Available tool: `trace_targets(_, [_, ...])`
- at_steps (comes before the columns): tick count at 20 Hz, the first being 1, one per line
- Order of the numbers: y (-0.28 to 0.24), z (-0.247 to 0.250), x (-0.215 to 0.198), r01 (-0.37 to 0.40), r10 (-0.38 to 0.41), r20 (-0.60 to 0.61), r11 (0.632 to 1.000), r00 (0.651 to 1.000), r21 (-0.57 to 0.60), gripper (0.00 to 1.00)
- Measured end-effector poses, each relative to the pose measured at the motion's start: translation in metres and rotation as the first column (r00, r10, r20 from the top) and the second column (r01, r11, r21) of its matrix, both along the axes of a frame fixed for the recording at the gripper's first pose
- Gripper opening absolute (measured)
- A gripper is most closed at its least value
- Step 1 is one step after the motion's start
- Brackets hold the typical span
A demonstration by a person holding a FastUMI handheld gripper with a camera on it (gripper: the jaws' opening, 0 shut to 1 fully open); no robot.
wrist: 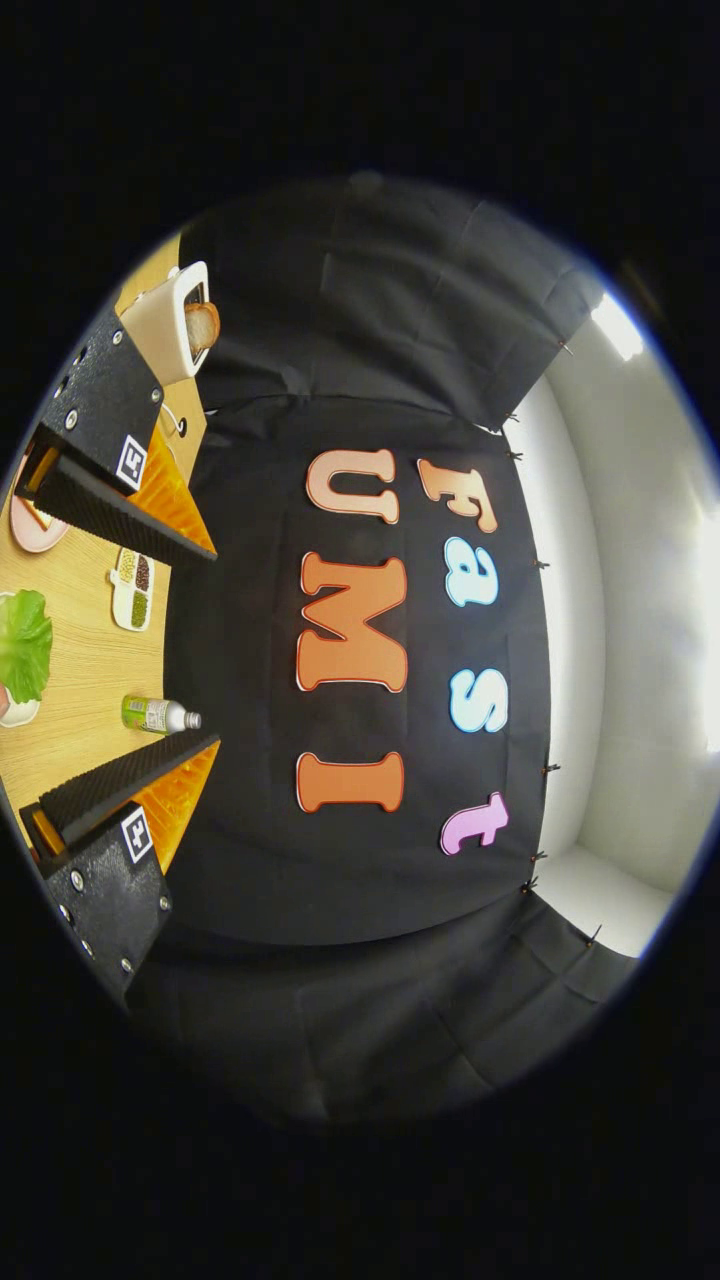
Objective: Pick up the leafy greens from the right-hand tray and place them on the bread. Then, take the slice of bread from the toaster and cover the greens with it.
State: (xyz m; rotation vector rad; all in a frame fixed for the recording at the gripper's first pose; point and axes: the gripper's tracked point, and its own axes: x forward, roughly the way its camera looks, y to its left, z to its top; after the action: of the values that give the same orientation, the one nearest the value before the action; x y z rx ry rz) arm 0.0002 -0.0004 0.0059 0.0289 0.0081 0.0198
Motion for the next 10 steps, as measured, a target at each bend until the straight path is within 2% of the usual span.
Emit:
trace_targets(6, [-0.001,-0.013,0.004,-0.02,0.02,-0.048,1.0,0.999,0.018,0.99])
trace_targets(10, [-0.005,-0.048,0.007,-0.034,0.039,-0.174,0.999,0.984,0.026,0.99])
